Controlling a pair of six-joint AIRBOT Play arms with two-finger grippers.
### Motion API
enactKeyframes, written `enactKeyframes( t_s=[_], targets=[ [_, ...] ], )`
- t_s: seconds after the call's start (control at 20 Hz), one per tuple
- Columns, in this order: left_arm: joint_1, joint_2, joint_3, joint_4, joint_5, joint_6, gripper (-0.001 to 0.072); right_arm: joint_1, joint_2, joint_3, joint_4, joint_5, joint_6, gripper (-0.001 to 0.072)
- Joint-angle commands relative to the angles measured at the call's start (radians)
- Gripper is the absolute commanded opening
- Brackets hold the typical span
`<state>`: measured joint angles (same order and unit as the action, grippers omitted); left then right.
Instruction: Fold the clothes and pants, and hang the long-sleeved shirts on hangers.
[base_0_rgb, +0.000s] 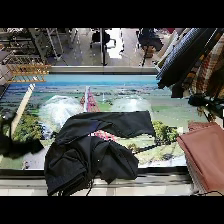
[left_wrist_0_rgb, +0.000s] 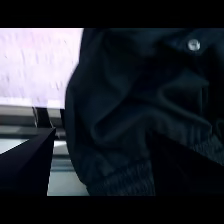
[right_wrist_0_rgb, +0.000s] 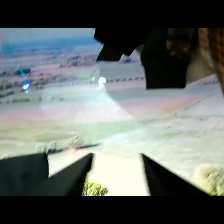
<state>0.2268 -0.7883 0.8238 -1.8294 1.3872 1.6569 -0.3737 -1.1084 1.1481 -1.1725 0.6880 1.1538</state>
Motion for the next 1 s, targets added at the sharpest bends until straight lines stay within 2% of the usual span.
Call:
enactKeyframes(
  t_s=[0.0, 0.1, 0.4, 0.7, 0.85, 0.95],
  targets=[
    [-0.081, 0.127, -0.217, -0.055, 0.110, -0.045, 0.0626, -0.001, -0.036, -0.041, 0.050, 0.336, 0.003, 0.0598],
    [-0.090, 0.132, -0.268, -0.037, 0.150, -0.078, 0.0627, -0.001, -0.075, -0.106, 0.097, 0.441, 0.003, 0.0575],
    [-0.089, 0.071, -0.312, -0.041, 0.136, -0.110, 0.0626, -0.025, -0.200, -0.214, 0.288, 0.582, 0.003, 0.0575],
    [-0.090, -0.099, -0.312, -0.046, 0.039, -0.109, 0.0626, -0.048, -0.310, -0.214, 0.493, 0.591, 0.004, 0.0575],
    [-0.090, -0.171, -0.312, -0.046, 0.001, -0.109, 0.0624, -0.042, -0.387, -0.214, 0.598, 0.548, 0.005, 0.0570],
    [-0.090, -0.201, -0.312, -0.047, -0.024, -0.109, 0.0563, -0.021, -0.428, -0.214, 0.608, 0.492, 0.008, 0.0566]
  ],
)
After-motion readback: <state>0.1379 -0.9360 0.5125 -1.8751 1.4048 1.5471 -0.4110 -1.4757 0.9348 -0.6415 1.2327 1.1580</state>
